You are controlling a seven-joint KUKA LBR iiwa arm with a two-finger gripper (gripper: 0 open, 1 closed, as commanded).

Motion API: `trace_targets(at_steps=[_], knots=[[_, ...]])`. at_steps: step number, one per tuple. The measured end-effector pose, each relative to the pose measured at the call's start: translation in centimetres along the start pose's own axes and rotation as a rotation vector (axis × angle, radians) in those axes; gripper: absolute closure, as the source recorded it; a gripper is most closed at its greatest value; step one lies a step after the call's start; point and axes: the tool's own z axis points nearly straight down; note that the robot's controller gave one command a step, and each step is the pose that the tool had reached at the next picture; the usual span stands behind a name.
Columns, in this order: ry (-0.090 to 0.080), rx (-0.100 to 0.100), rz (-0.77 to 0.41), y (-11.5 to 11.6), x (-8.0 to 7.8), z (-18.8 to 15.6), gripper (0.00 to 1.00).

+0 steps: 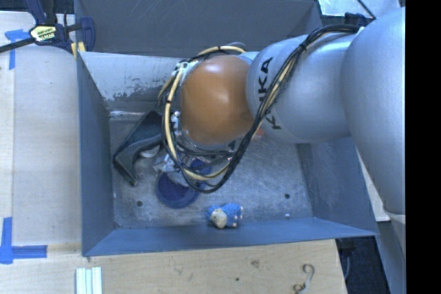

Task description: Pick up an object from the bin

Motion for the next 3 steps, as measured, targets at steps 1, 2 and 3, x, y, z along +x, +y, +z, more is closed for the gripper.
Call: trace_targets(at_steps=[1,2,3], knots=[[0.003,0.002,0.046,1.1,-1.2,0.2,1.00],[0.000,0.004,0.082,0.1,-0.7,-8.9,1.00],[-0.001,0.004,0.060,1.2,-0.8,-18.7,1.00]])
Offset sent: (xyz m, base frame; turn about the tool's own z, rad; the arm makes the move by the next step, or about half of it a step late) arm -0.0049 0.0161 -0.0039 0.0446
